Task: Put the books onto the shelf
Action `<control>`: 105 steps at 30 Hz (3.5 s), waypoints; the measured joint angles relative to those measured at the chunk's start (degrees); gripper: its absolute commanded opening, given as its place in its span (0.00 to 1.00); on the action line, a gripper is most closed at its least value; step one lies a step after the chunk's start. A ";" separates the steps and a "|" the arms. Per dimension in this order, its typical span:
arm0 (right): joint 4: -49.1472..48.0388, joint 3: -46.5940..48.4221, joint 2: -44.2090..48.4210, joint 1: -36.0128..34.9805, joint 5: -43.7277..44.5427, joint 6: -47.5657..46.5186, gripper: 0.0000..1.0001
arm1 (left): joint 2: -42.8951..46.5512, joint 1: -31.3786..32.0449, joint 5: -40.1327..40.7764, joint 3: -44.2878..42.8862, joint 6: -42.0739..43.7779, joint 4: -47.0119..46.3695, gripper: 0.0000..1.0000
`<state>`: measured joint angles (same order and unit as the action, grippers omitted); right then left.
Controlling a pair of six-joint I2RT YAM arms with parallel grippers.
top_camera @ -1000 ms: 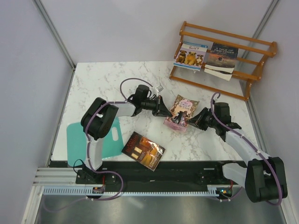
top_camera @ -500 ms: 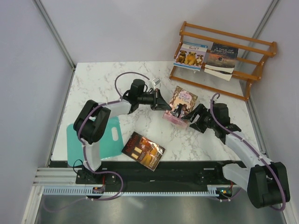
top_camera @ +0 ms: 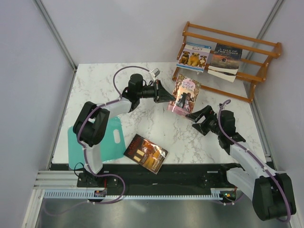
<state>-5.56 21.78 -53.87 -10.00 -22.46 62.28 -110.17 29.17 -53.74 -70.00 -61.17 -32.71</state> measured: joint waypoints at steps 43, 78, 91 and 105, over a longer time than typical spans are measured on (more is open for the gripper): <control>-12.63 13.35 -9.79 -0.28 -5.49 2.80 0.00 | -5.22 -5.07 0.09 -1.25 -3.23 -3.54 0.56; -13.73 39.34 -36.35 8.79 -9.44 3.56 0.00 | 8.76 -9.01 2.67 13.81 16.83 15.28 0.57; -17.05 48.30 -49.24 11.08 -12.83 9.18 0.00 | 9.81 -9.01 2.91 15.98 18.01 16.79 0.57; -13.05 59.60 -54.40 12.48 -12.87 8.79 0.01 | 10.51 -9.22 2.91 16.09 18.97 17.40 0.58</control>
<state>-18.61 81.38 -108.27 2.48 -35.33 71.07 -99.66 19.94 -50.83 -53.91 -42.19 -15.31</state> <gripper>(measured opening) 0.074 0.577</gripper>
